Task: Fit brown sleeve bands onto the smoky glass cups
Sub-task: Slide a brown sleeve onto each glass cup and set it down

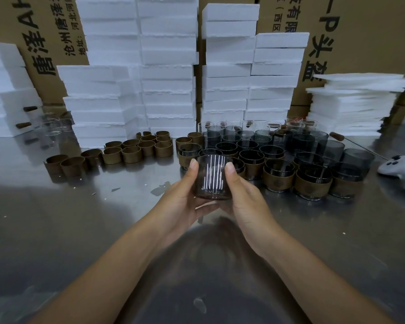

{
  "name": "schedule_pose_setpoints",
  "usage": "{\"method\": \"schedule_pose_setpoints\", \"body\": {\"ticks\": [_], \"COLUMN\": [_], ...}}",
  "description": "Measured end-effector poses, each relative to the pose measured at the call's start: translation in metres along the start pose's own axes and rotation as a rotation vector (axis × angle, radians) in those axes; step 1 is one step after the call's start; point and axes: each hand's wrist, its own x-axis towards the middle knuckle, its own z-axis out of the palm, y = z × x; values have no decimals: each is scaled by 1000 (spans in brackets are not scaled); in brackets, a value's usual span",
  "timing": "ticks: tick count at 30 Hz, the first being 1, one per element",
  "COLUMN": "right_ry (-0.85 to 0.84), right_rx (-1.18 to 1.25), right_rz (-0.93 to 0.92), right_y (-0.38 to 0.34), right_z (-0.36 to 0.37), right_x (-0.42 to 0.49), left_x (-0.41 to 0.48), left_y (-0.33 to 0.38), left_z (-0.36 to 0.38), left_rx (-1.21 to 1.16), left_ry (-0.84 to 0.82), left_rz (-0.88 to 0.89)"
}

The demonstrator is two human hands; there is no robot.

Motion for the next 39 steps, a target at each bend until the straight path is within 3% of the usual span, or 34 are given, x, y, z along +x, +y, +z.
{"method": "schedule_pose_setpoints", "body": {"ticks": [8,22,33,39], "right_ry": [77,128,122,150], "right_rx": [-15,-39,101,132], "right_rz": [-159,-167,64,16], "right_y": [0,1,-6,-7], "right_z": [-1,-4,-8,-7], "right_x": [0,0,2,2], "left_x": [1,-2,-2,-2], "left_y": [-2,-3,0,1], "left_z": [-5,-3,-4,-4], "left_rx": [283,227,116,42], "left_ry": [223,104,64,56], "left_rz": [137,59,39,50]}}
